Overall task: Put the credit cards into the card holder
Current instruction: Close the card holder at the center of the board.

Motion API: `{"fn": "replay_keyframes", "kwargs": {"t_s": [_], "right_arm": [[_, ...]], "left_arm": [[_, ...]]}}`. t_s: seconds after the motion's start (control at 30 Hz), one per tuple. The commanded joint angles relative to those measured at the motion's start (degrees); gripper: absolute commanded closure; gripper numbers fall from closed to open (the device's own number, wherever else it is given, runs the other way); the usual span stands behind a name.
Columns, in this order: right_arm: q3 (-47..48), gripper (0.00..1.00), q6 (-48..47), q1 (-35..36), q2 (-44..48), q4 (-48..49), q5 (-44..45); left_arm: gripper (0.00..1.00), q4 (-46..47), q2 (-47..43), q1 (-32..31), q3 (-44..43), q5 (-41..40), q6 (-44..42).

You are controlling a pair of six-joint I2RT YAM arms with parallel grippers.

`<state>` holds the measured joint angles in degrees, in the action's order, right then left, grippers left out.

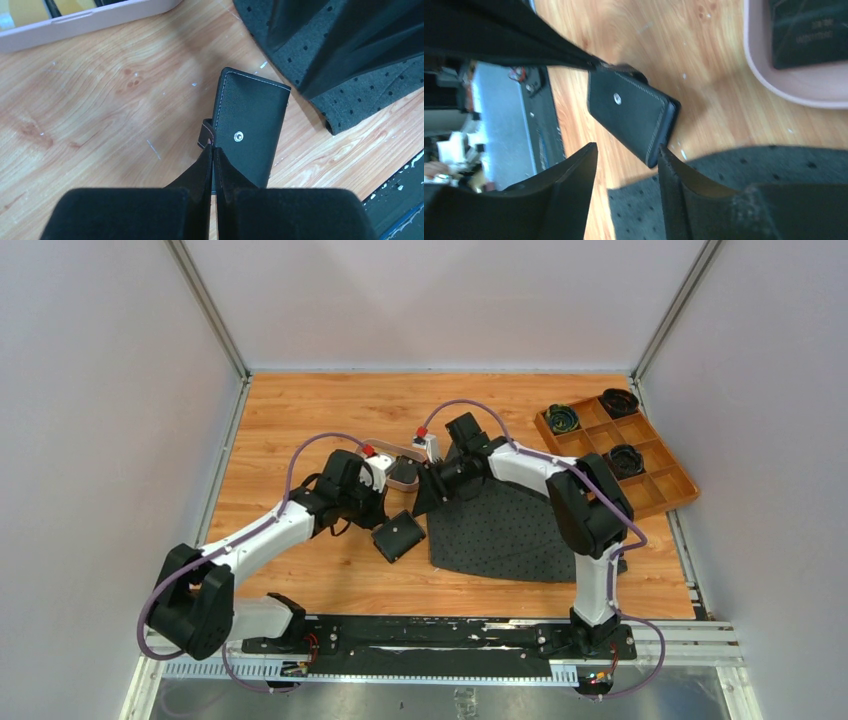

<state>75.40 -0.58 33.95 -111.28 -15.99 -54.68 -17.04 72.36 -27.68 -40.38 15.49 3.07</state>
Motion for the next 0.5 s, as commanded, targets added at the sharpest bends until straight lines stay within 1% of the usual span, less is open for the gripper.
{"fn": "replay_keyframes", "kwargs": {"t_s": [0.0,0.1,0.23,0.37,0.47], "right_arm": [[1.1,0.52,14.3,2.1,-3.5,9.5,-4.1],[1.0,0.63,17.7,3.1,-5.6,10.3,-3.7],[1.6,0.80,22.8,3.3,-8.5,10.9,-3.4],[1.7,0.90,24.9,3.8,-10.4,10.8,-2.8],[1.6,0.93,25.3,4.0,-11.1,9.9,-2.1]], "left_arm": [[1.00,1.0,0.1,-1.0,0.1,1.6,-2.0],[1.00,0.4,2.0,-1.2,-0.8,1.5,-2.0],[1.00,0.3,3.6,-1.9,-1.8,0.9,-2.0],[1.00,1.4,4.4,-3.3,-2.1,0.4,-1.1],[1.00,1.9,5.7,-4.1,-2.0,-0.1,0.2]]}}
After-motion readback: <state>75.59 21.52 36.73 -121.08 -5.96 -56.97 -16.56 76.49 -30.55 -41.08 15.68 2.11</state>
